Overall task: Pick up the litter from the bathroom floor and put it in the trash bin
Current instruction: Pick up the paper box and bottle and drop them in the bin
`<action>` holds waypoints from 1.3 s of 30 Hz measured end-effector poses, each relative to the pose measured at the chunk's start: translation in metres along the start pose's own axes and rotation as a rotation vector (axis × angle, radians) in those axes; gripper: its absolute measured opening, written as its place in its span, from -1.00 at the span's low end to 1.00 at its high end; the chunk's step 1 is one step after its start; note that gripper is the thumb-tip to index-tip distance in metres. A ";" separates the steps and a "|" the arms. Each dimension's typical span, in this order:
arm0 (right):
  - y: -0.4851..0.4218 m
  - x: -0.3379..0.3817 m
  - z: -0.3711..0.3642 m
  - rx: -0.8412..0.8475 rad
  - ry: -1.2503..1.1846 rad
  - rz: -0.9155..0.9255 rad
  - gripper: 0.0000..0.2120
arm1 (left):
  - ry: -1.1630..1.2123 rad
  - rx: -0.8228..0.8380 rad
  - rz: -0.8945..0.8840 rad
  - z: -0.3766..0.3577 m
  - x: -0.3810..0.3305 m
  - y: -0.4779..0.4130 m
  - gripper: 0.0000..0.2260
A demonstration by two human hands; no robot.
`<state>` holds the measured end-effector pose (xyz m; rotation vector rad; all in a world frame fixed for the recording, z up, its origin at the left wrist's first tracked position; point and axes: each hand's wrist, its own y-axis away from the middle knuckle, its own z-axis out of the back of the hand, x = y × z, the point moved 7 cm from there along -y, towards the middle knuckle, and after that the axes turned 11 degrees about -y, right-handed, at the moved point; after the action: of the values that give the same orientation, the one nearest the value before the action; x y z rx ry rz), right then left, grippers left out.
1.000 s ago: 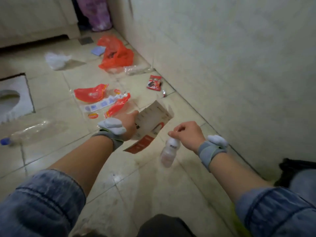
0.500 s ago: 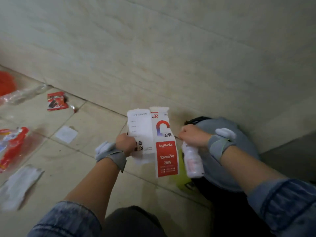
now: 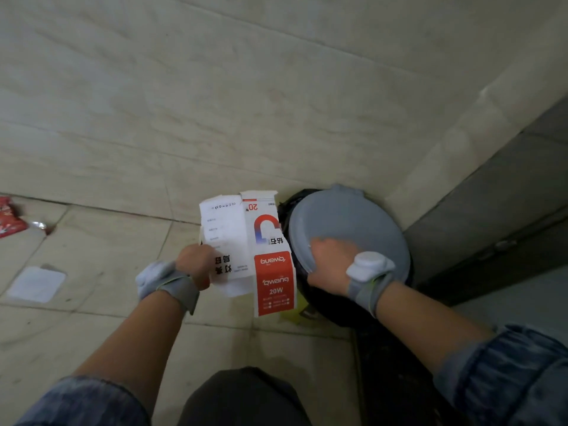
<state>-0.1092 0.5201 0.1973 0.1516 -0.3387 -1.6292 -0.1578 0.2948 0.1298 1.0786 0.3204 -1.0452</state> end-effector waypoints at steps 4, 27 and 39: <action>0.007 0.005 0.016 -0.052 0.038 0.010 -0.76 | 0.095 0.110 0.041 0.006 0.010 -0.006 -0.71; 0.046 -0.042 0.160 -0.670 0.038 0.105 -0.71 | -0.050 0.093 -0.321 -0.113 -0.128 0.042 -0.58; 0.046 -0.060 0.125 -0.689 -0.439 0.468 -0.68 | -0.232 0.431 -0.324 -0.151 -0.131 0.033 -0.79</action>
<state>-0.0971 0.5932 0.3234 -0.7637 -0.1110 -1.2177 -0.1590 0.4948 0.1635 1.2972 0.0812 -1.5635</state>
